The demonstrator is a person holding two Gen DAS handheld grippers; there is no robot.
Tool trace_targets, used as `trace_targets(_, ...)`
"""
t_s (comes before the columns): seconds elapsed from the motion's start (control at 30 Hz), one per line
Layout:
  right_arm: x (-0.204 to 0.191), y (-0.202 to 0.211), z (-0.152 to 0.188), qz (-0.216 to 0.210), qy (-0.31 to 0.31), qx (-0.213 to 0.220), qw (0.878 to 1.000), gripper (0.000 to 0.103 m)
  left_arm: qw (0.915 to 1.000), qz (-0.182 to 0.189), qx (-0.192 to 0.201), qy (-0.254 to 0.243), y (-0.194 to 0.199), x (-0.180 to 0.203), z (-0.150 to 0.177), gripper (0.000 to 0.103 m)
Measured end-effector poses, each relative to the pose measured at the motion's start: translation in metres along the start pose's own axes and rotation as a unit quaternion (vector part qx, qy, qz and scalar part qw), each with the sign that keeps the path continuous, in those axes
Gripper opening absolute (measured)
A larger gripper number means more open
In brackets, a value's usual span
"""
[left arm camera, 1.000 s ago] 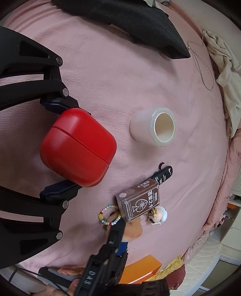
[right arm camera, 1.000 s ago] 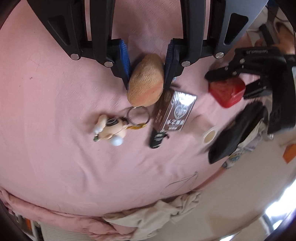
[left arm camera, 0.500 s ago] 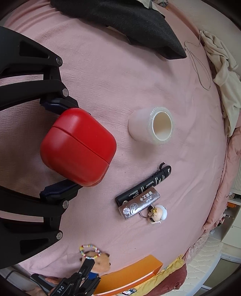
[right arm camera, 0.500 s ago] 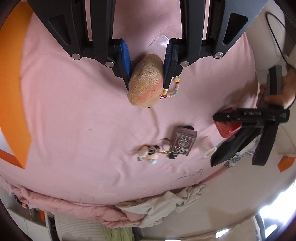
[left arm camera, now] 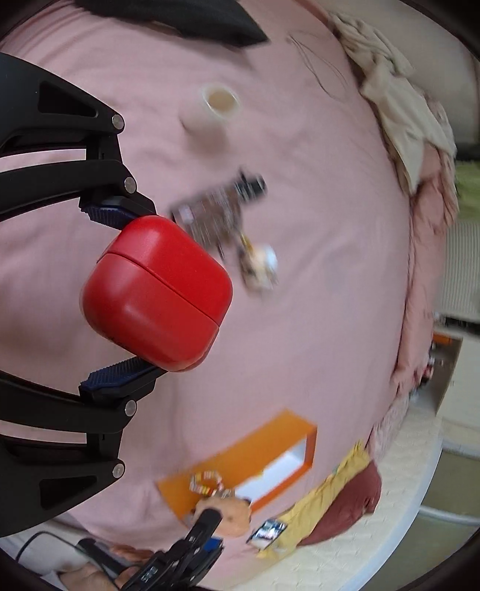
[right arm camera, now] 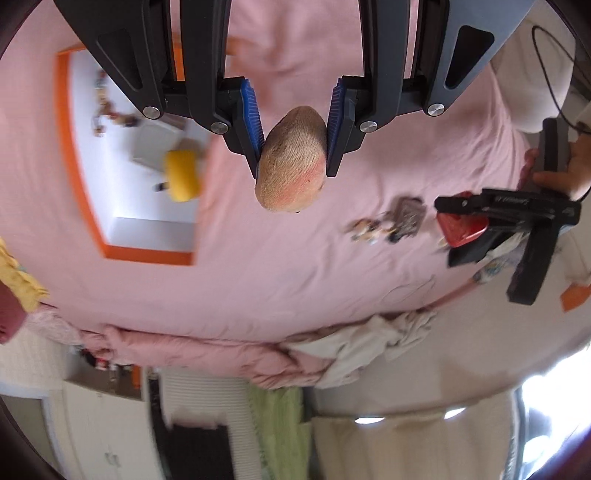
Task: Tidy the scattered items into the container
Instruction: 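Carry the red case and plush potato over the orange box and lower them, then open both grippers to release the red case and potato into the box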
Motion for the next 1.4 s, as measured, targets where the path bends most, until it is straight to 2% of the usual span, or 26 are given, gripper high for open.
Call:
trace_targets(0.17,0.053,0.017,0.008,0.04,-0.061,0.01,0.997,0.03,0.9969,0.051,0.008,-0.06,-0.004,0.094,-0.037,0.062)
trace_targets(0.37,0.091,0.014,0.03,0.08,-0.098,-0.016,0.992,0.03,0.9907,0.101,-0.008,-0.091,-0.023,0.186,-0.066,0.062)
trace_targets(0.57,0.099,0.011,0.036,0.09,-0.094,-0.017,0.991,0.032,0.9895,0.108,-0.042,-0.086,-0.052,0.236,-0.083,0.062)
trace_targets(0.7,0.095,0.009,0.038,0.093,-0.08,-0.014,0.992,0.032,0.9899,0.116,-0.056,-0.06,-0.067,0.241,-0.098,0.062)
trace_targets(0.8,0.094,0.009,0.039,0.087,-0.08,-0.007,0.993,0.038,0.9927,0.099,-0.048,-0.049,-0.074,0.244,-0.116,0.062)
trace_targets(0.9,0.092,0.009,0.039,0.078,-0.077,-0.005,0.994,0.047,0.9936,0.092,-0.052,-0.042,-0.083,0.249,-0.134,0.062)
trace_targets(0.97,0.088,0.009,0.04,0.075,-0.071,-0.002,0.995,0.058,0.9933,0.094,-0.062,-0.026,-0.091,0.249,-0.141,0.062)
trace_targets(1.03,0.084,0.009,0.04,0.079,-0.062,0.0,0.995,0.063,0.9942,0.082,-0.067,-0.016,-0.096,0.248,-0.145,0.062)
trace_targets(1.1,0.083,0.01,0.04,0.087,-0.057,0.004,0.995,0.064,0.9963,0.061,-0.055,-0.024,-0.094,0.247,-0.148,0.062)
trace_targets(1.17,0.084,0.011,0.041,0.09,-0.064,0.008,0.994,0.064,0.9968,0.056,-0.048,-0.03,-0.091,0.246,-0.149,0.064)
trace_targets(1.4,0.094,0.017,0.04,0.086,-0.087,0.022,0.992,0.064,0.9967,0.075,-0.029,-0.004,-0.07,0.213,-0.139,0.064)
Point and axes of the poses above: each gripper's, at about its wrist camera, not at the fingertips, and y roughly against the way its jaws point, x to its right, z to its underside, the point moved 5 cm from there along -y, roughly the way its jaws point, and after that the axes turned 14 degrees about -x, right-handed, at the moved point
